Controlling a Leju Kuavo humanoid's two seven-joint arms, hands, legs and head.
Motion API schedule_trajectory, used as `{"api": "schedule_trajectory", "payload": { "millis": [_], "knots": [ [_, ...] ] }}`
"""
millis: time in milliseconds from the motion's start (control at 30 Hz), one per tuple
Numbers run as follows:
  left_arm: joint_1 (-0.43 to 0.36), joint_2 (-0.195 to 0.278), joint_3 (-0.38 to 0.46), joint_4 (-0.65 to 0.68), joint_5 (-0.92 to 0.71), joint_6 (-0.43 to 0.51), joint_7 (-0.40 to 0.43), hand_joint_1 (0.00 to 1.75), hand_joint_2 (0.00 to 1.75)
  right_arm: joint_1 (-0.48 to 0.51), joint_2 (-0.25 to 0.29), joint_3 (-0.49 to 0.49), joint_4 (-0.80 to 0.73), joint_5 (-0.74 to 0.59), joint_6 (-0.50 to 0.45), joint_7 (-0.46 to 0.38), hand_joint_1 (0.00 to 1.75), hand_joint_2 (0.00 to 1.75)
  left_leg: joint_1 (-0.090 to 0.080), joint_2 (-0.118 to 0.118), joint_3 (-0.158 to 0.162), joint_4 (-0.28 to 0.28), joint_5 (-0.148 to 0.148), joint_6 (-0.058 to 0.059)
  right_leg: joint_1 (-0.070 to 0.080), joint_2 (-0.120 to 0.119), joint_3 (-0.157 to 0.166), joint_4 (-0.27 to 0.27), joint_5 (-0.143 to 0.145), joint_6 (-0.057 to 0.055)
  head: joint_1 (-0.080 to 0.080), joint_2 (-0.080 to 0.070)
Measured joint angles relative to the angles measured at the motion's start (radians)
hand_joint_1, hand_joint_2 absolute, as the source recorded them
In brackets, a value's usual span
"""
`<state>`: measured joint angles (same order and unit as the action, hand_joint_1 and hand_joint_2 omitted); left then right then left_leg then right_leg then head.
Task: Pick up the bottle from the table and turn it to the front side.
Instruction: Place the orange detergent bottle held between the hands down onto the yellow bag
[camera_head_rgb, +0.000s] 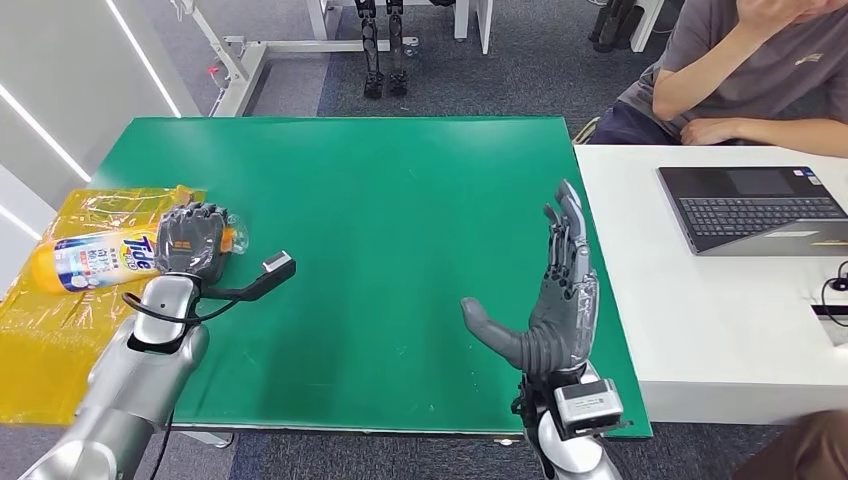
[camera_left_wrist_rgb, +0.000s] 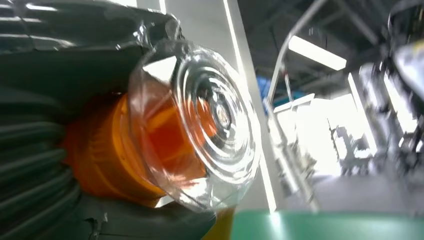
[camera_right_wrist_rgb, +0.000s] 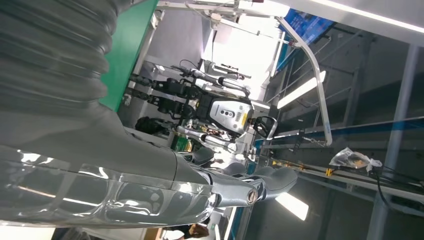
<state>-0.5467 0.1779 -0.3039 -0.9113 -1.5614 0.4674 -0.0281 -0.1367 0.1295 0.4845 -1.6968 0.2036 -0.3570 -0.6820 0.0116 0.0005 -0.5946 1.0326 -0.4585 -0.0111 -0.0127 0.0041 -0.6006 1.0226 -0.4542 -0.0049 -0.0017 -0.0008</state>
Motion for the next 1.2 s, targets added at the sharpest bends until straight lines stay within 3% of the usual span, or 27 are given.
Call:
{"api": "schedule_trajectory", "payload": {
  "millis": [333, 533, 833, 1100, 1133, 1200],
  "knots": [
    [-0.096, 0.025, 0.0, 0.284, 0.0, -0.055, -0.054, 1.75, 1.75, -0.018, 0.003, 0.0, 0.0, -0.014, 0.002, -0.001, 0.0, 1.75, 0.0, 0.0, 0.0, 0.0, 0.0, 0.0, 0.0, 0.0, 0.0, 0.0, 0.0, -0.001, 0.0, 0.0],
    [-0.14, 0.038, 0.0, 0.399, 0.011, -0.137, -0.156, 1.75, 1.75, -0.021, 0.004, 0.001, 0.001, -0.028, 0.016, -0.012, 0.0, 1.75, 0.0, 0.0, 0.0, 0.0, 0.0, 0.0, 0.0, 0.0, 0.0, 0.0, 0.0, -0.001, 0.0, 0.0],
    [-0.185, 0.061, 0.0, 0.495, 0.037, -0.241, -0.251, 1.75, 1.75, -0.027, 0.004, 0.001, 0.01, -0.037, 0.016, -0.015, 0.0, 1.75, 0.0, 0.0, 0.0, 0.0, 0.0, 0.0, 0.0, 0.0, 0.0, 0.001, 0.0, -0.001, 0.0, 0.0],
    [-0.197, 0.059, 0.005, 0.526, 0.083, -0.276, -0.296, 1.75, 1.75, -0.026, 0.004, 0.001, 0.01, -0.037, 0.013, -0.015, 0.0, 1.75, 0.0, 0.0, 0.0, 0.0, 0.0, 0.0, 0.0, 0.0, 0.0, 0.0, 0.0, -0.001, 0.0, 0.0],
    [-0.197, 0.059, 0.006, 0.527, 0.086, -0.278, -0.296, 1.41, 1.75, -0.026, 0.004, 0.001, 0.01, -0.037, 0.013, -0.015, 0.0, 1.75, 0.0, 0.0, 0.0, 0.0, 0.0, 0.0, 0.0, 0.0, 0.0, 0.0, 0.0, -0.001, 0.0, 0.0],
    [-0.197, 0.058, 0.008, 0.53, 0.09, -0.281, -0.296, 0.54, 1.75, -0.026, 0.004, 0.001, 0.01, -0.036, 0.013, -0.015, 0.0, 1.75, 0.0, 0.0, 0.0, 0.0, 0.0, 0.0, 0.0, 0.0, 0.0, 0.0, 0.0, -0.001, 0.0, 0.0]
  ]
}}
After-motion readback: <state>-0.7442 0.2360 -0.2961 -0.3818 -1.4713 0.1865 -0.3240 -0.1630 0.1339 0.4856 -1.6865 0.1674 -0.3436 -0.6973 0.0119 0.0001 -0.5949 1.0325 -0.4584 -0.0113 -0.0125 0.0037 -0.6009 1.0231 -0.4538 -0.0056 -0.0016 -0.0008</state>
